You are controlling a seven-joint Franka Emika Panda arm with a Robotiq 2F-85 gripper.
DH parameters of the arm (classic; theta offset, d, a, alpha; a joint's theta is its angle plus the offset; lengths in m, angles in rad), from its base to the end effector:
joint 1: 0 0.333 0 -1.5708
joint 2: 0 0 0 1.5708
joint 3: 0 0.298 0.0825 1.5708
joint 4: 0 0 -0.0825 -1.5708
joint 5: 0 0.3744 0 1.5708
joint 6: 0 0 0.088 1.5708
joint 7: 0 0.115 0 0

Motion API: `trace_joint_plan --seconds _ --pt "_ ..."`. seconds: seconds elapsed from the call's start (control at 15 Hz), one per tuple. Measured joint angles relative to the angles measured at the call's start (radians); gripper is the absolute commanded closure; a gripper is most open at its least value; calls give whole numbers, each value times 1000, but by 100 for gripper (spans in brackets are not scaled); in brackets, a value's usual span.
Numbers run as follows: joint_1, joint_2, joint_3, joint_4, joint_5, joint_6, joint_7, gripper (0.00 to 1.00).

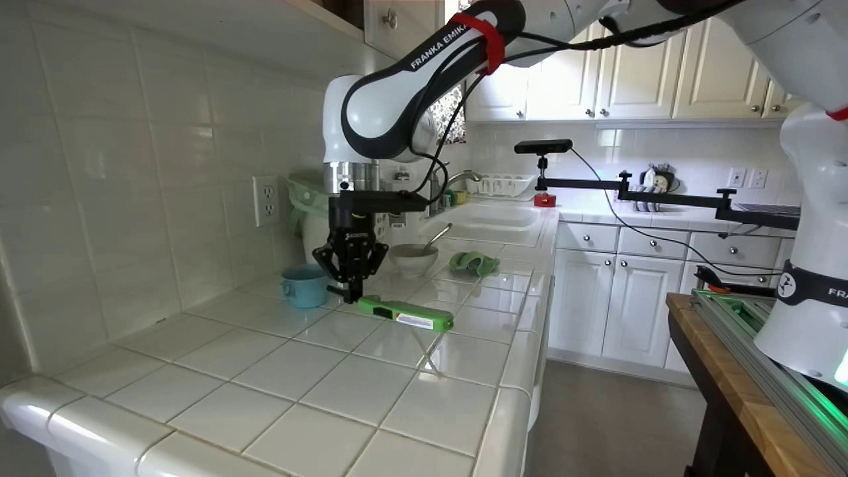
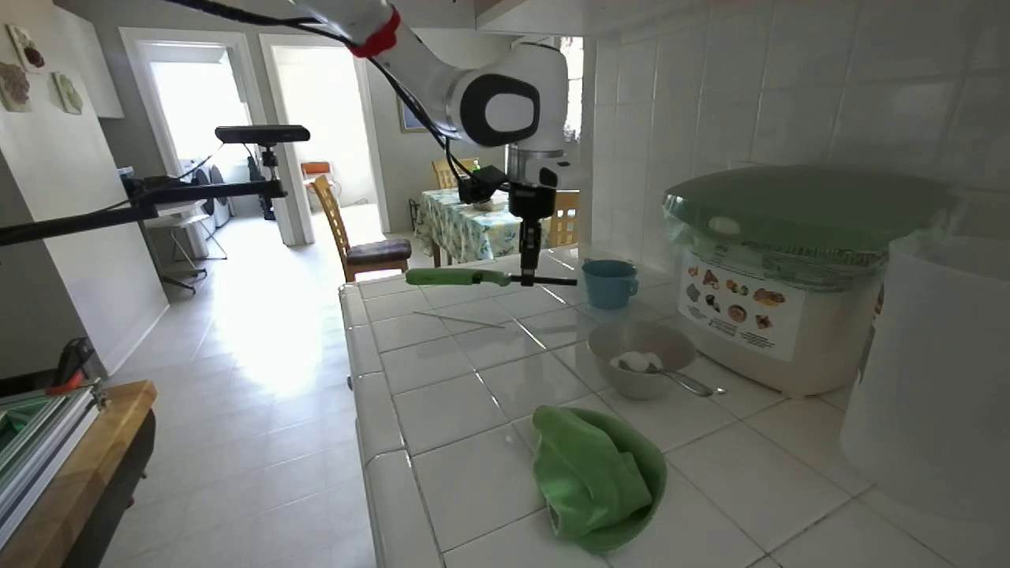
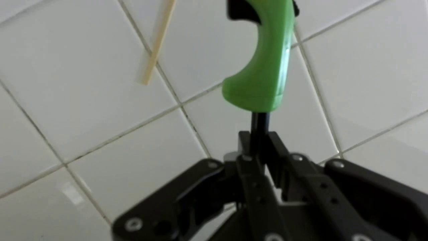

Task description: Clean the counter

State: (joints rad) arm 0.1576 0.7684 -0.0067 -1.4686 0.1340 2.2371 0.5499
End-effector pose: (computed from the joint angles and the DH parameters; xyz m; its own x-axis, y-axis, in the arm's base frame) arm 0.6912 0.1107 0.2087 0.8867 -0.4590 -0.0558 -0.4622 -0.8828 -0.0836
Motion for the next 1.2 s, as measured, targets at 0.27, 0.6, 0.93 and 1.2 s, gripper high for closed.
trace_joint_plan --seconds 0.27,0.6,0.93,1.2 --pt "-40 -1 -1 -11 -2 -79 -117 96" --pt "-70 -1 -24 -21 -15 -96 -201 96" --pt "-87 -7 -58 -23 -80 -68 -278 96" --pt "-132 -1 -45 -53 -85 5 -405 96"
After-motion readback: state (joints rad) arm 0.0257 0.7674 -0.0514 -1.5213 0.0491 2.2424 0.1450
